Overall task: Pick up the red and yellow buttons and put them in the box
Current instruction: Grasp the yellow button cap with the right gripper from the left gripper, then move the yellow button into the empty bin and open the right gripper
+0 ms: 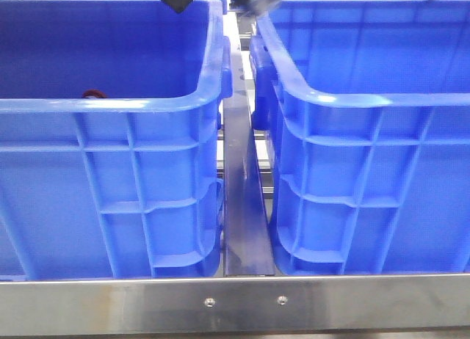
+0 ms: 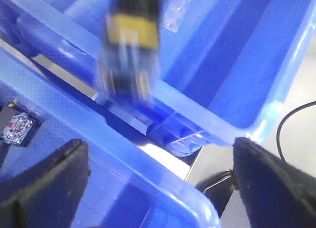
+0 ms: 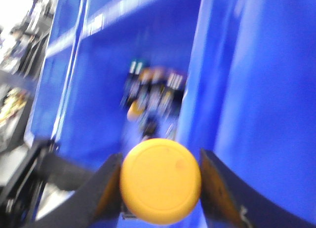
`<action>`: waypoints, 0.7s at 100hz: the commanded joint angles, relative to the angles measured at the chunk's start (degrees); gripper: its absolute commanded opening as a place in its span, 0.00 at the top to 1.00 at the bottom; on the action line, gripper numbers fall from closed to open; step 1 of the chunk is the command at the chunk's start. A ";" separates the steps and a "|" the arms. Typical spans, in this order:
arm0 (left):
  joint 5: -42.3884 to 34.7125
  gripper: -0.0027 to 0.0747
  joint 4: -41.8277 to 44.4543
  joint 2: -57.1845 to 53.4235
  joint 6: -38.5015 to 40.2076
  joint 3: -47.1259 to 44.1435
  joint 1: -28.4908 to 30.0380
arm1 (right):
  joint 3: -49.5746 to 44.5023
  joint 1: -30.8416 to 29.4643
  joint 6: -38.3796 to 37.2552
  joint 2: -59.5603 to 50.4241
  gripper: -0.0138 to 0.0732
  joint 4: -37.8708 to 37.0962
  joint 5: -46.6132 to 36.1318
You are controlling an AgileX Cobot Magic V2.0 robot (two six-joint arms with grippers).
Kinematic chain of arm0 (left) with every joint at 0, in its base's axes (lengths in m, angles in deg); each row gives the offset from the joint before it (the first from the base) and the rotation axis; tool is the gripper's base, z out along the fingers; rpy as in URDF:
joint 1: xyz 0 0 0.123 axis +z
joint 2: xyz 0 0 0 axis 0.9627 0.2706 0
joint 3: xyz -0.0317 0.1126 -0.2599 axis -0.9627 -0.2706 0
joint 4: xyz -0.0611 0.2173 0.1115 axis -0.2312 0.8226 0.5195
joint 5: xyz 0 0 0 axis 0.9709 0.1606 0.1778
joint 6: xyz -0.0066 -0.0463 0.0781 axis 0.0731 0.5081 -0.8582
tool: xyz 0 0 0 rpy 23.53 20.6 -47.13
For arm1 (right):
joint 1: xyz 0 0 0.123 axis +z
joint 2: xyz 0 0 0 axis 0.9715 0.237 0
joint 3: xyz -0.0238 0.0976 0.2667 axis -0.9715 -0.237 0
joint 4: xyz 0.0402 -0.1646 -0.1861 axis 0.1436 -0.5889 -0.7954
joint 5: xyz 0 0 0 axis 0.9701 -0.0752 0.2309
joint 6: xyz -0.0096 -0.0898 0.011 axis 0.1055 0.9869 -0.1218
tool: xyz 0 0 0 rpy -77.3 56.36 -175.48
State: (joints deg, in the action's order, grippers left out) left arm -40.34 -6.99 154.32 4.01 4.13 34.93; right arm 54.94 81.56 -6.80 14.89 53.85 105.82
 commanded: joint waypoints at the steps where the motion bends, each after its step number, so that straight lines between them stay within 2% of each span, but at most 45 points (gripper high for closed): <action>1: -2.86 0.24 -2.23 -1.88 -0.19 1.63 -0.39 | 2.30 -2.54 6.27 -2.85 0.68 3.47 -1.38; 14: -2.86 0.24 -2.46 -1.88 -0.19 1.63 -0.39 | 2.23 -4.36 15.92 -3.06 0.68 2.56 -6.12; 46: -2.86 0.24 -2.46 -1.88 -0.19 1.63 -0.39 | 0.85 -4.02 32.93 -2.27 0.68 -0.78 -19.87; 70: -2.86 0.24 -2.46 -1.88 -0.19 1.63 -0.39 | 0.85 -4.02 35.04 1.68 0.68 -0.78 -28.87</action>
State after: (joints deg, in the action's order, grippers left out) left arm -40.34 -7.68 154.32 3.91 4.13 34.93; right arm 54.40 77.64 26.87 16.60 51.40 80.98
